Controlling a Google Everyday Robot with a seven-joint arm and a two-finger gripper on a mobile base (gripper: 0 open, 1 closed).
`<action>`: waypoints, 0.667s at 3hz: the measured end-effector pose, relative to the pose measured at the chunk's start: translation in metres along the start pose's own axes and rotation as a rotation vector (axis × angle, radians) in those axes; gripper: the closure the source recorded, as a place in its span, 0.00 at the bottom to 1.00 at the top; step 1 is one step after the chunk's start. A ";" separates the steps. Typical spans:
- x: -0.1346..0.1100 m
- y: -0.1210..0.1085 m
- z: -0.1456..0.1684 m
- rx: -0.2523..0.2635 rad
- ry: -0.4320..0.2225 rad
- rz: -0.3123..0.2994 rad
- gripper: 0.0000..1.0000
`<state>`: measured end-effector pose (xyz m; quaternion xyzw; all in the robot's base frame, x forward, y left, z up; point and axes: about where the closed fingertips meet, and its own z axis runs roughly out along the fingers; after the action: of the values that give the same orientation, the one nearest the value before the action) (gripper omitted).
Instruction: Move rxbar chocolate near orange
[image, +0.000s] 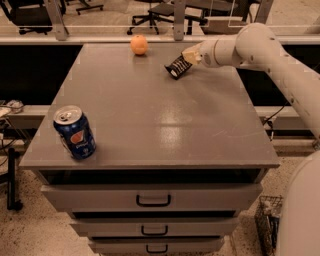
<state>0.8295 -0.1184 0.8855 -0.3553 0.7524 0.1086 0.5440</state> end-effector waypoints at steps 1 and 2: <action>-0.011 0.000 0.035 0.037 -0.044 0.046 1.00; -0.017 0.001 0.061 0.077 -0.069 0.085 1.00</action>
Offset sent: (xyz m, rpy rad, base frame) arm 0.0757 0.0598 -0.0117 0.1540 -0.0603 -0.1636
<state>0.8772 -0.0773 0.8768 -0.2977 0.7512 0.1148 0.5778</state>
